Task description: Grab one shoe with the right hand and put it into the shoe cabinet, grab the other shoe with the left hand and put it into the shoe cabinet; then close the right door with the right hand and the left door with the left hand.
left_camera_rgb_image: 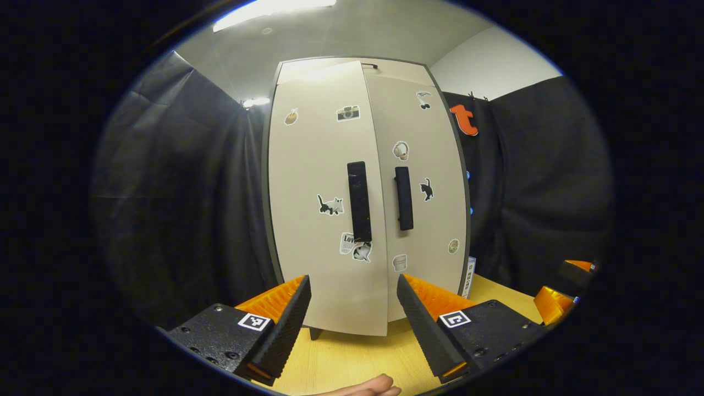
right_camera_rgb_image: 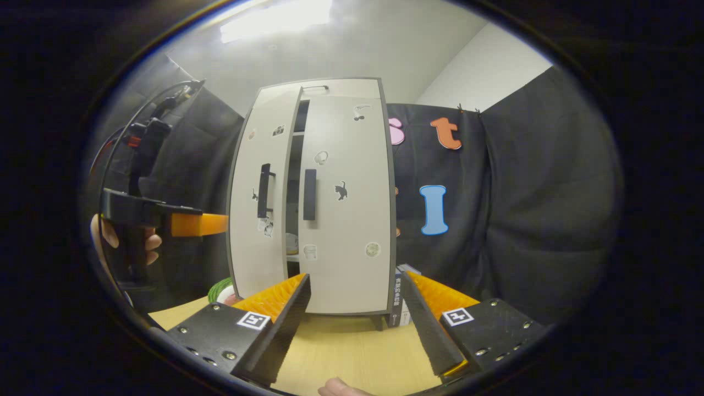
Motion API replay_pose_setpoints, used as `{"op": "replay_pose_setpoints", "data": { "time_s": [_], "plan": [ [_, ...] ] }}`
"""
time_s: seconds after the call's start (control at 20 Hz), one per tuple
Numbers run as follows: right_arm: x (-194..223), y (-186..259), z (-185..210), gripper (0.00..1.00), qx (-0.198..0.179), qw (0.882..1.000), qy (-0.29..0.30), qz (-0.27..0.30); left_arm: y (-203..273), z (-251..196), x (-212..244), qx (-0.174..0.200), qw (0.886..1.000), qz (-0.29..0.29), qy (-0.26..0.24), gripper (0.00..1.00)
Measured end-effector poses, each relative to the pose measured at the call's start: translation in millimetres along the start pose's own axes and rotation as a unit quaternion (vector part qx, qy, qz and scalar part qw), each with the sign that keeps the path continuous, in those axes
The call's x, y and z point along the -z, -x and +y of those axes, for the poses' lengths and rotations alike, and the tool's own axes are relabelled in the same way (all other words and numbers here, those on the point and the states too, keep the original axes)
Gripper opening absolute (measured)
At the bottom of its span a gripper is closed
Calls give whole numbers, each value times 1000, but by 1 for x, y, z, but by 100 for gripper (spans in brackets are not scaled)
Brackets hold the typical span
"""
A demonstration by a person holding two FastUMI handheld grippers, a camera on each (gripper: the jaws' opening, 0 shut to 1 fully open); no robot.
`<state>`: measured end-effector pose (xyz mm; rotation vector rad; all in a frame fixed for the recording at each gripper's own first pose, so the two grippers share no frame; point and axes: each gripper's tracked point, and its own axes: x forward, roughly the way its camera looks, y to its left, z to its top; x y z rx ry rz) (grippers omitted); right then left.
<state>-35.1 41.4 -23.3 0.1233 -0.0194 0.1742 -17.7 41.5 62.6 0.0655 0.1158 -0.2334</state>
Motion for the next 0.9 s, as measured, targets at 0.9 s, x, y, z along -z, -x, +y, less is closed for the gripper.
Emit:
{"op": "replay_pose_setpoints", "data": {
  "time_s": [0.9],
  "plan": [
    [-54,8,19,98,-5,999,3,-42,85,28,0,-31,997,-59,29,95]
  ]
}}
